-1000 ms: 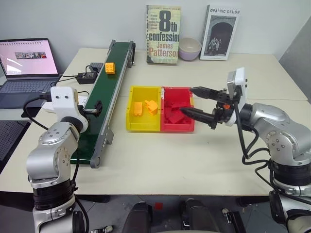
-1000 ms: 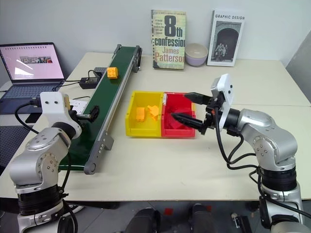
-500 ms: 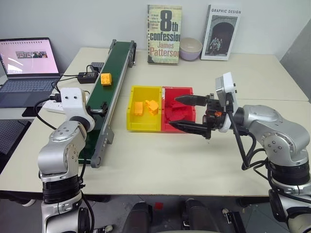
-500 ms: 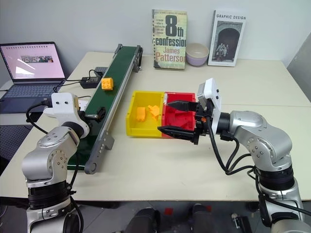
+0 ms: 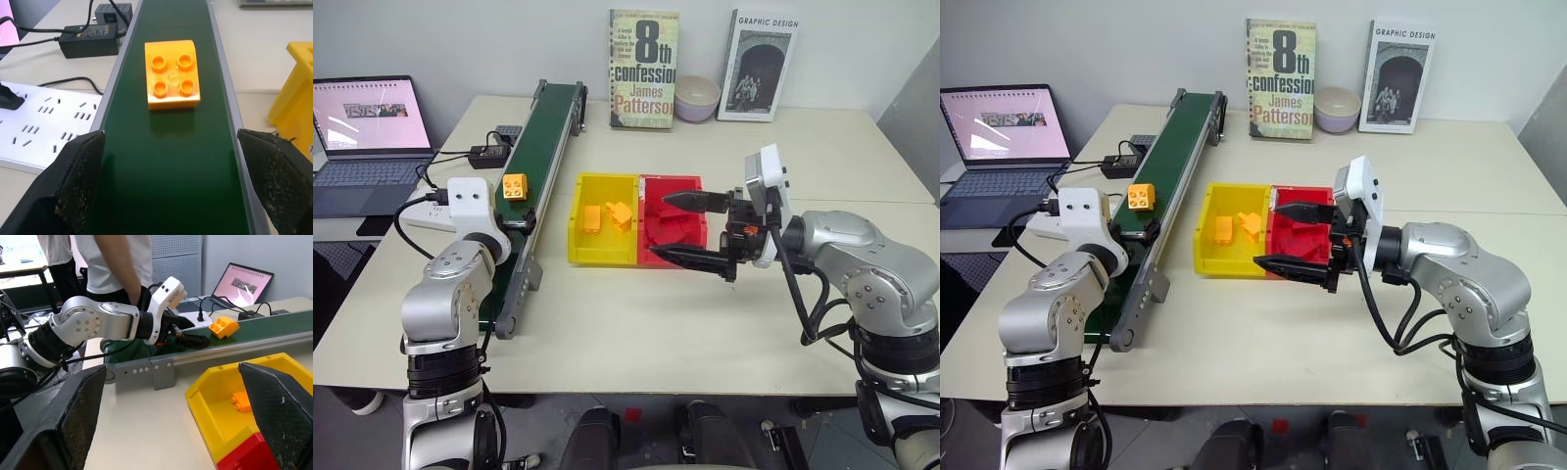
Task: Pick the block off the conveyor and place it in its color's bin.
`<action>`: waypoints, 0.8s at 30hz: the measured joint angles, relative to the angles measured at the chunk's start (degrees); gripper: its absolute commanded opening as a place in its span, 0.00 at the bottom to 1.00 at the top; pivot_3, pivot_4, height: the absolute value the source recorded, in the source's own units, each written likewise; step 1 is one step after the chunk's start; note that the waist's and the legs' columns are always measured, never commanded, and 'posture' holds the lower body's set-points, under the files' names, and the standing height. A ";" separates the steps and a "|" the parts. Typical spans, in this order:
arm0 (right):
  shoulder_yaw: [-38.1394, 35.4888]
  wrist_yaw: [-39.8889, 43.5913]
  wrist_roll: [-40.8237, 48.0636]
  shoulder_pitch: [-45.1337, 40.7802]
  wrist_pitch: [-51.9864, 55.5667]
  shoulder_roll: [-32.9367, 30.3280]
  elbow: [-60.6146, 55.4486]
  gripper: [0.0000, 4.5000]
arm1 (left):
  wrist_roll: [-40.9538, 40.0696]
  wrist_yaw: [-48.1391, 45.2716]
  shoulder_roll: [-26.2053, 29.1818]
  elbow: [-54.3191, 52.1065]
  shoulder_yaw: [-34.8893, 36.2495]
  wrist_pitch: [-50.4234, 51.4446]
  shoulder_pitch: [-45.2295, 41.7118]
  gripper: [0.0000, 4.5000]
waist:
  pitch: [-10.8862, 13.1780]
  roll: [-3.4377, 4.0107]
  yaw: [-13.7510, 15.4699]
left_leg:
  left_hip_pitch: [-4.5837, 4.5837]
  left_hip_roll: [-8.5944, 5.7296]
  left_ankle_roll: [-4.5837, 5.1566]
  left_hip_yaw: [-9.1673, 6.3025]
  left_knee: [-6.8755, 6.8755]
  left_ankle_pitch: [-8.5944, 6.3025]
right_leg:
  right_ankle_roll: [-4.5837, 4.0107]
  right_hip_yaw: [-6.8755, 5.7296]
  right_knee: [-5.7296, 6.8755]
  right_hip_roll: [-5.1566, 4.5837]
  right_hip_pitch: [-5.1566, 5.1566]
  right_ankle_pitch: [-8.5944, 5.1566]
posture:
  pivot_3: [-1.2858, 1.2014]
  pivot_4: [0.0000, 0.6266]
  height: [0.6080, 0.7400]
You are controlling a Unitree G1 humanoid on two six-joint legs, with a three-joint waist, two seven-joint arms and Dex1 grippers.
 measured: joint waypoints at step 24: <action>-0.01 3.96 -1.45 1.85 -5.32 -2.34 4.51 1.00 | -1.55 6.45 -3.65 -9.49 7.84 12.96 2.37 0.34 | 0.00 0.00 0.00 | 0.03 0.01 0.00 -0.03 0.01 0.00 | 0.00 -0.02 0.03 0.07 0.01 0.00 | 0.52 0.24 1.00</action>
